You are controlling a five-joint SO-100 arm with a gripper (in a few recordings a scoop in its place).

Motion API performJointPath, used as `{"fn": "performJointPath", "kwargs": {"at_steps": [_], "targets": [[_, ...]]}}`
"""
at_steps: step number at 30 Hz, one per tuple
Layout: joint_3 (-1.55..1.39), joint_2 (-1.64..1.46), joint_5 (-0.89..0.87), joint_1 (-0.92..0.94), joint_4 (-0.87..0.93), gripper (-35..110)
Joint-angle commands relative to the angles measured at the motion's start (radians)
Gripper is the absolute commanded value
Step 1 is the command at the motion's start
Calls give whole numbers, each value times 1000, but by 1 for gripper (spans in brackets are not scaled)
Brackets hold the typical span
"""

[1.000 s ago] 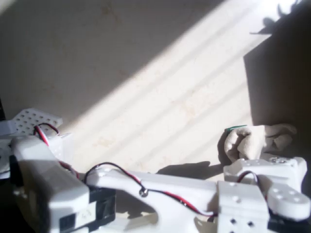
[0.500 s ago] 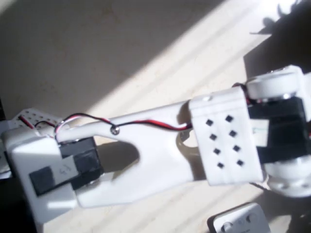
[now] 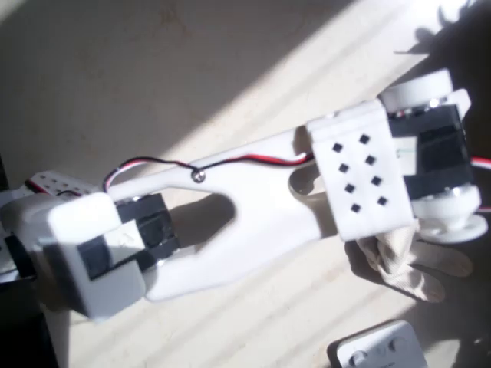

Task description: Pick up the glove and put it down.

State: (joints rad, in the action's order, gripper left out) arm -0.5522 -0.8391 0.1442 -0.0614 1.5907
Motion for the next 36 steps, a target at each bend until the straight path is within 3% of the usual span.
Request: {"fn": "performJointPath", "kwargs": {"at_steps": [1, 13, 24, 36], "targets": [[15, -6, 5, -9, -9, 36], [14, 11, 5, -5, -11, 35], [14, 17, 6, -8, -95, -1], [6, 15, -8, -5, -94, 1]]}}
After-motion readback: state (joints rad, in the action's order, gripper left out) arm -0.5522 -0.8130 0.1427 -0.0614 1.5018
